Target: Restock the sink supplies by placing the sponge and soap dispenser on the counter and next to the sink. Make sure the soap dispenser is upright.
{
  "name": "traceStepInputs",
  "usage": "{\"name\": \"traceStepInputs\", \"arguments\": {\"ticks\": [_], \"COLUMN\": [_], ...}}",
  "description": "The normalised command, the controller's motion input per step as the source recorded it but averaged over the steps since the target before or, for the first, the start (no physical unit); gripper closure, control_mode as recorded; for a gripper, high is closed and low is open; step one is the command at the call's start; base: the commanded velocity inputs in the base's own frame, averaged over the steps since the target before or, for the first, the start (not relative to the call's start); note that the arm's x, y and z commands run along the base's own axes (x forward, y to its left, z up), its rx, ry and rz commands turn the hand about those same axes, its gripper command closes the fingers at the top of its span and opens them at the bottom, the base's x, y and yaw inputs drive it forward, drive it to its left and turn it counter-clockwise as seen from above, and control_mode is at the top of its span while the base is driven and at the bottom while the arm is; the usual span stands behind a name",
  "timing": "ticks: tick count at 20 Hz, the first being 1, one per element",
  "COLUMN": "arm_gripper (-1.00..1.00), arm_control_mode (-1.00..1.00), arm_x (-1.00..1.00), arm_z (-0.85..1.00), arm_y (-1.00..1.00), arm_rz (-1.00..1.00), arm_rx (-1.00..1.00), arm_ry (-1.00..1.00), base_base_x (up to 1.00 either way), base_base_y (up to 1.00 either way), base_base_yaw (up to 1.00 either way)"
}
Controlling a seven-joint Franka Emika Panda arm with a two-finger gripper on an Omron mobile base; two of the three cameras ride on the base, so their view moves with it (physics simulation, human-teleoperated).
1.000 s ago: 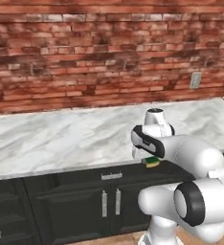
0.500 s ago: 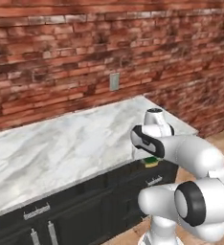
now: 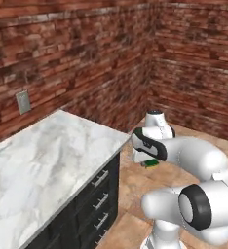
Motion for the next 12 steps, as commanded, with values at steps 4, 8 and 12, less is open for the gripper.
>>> {"name": "traceStepInputs", "arguments": {"ticks": [4,8,12], "arm_gripper": [1.00,1.00,1.00], "arm_control_mode": [1.00,1.00,1.00], "arm_x": [0.00,0.00,0.00], "arm_z": [0.00,0.00,0.00], "arm_y": [0.00,0.00,0.00], "arm_rz": [0.00,0.00,0.00], "arm_rx": [0.00,0.00,0.00], "arm_ry": [0.00,0.00,0.00], "base_base_x": [0.40,0.52,0.83], "base_base_y": [-0.06,0.00,0.01], "base_base_yaw": [-0.78,-0.75,-0.69]}}
